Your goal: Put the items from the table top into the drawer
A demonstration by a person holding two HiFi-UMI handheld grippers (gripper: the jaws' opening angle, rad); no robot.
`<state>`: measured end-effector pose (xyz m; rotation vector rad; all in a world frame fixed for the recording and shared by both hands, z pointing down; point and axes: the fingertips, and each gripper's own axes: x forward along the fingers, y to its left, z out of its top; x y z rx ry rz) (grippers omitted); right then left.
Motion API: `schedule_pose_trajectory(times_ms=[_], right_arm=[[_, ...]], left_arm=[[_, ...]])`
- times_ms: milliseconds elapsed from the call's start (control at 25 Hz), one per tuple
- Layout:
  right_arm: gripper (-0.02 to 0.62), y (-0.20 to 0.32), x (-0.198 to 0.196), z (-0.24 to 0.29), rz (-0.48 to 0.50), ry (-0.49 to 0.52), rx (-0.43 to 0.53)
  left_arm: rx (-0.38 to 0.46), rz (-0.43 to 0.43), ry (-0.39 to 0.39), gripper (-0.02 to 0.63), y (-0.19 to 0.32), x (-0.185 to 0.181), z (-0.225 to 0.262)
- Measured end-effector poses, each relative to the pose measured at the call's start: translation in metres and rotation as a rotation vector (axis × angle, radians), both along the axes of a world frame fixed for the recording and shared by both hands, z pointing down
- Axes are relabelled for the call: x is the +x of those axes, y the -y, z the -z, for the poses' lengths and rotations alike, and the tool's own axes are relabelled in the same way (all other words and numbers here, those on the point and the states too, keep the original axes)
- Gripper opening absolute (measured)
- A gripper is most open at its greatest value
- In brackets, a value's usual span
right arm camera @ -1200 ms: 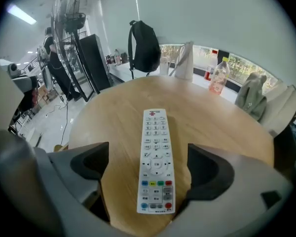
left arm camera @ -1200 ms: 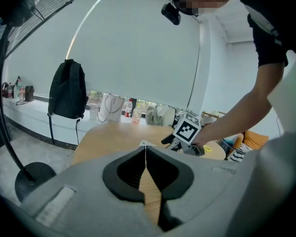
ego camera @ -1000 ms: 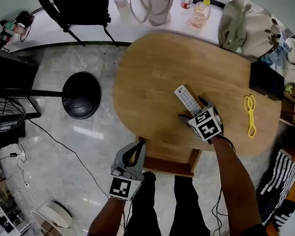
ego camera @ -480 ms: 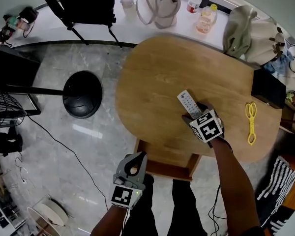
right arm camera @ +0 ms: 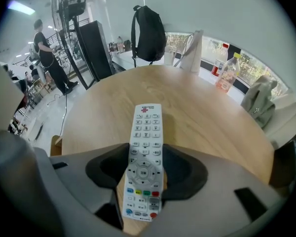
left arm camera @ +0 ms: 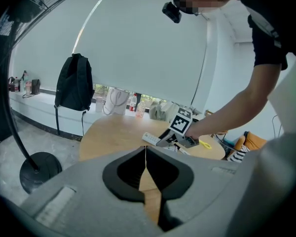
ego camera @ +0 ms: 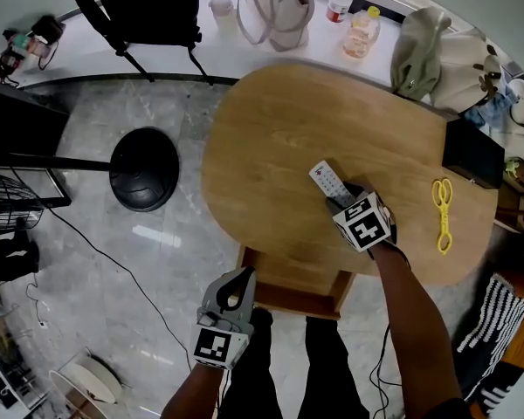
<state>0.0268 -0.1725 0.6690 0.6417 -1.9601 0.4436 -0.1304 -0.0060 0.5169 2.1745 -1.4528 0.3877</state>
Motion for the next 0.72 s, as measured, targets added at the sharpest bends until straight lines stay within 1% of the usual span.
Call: schedule_pose_trajectory(times_ms=[200, 320, 400, 560, 720], right_arm=[[0.213, -0.01, -0.007, 0.016, 0.035, 0.023, 0.019], [0.212, -0.019, -0.015, 0.034, 0.082, 0.035, 0.048], [0.212, -0.028, -0.022, 0.048, 0.115, 0.051, 0.072], [0.212, -0.054, -0.035, 0.076, 0.192, 0.071, 0.106], [0.212, -0.093, -0.047, 0.096, 0.274, 0.08, 0.102]], left_arm=[[-0.013, 0.022, -0.001, 0.018, -0.005, -0.005, -0.003], [-0.006, 0.016, 0.005, 0.018, -0.01, -0.005, -0.004], [-0.013, 0.028, -0.004, 0.018, -0.013, -0.006, -0.005], [0.001, 0.04, -0.001, 0.018, -0.016, -0.01, -0.007], [0.003, 0.062, 0.003, 0.018, -0.023, -0.02, -0.006]])
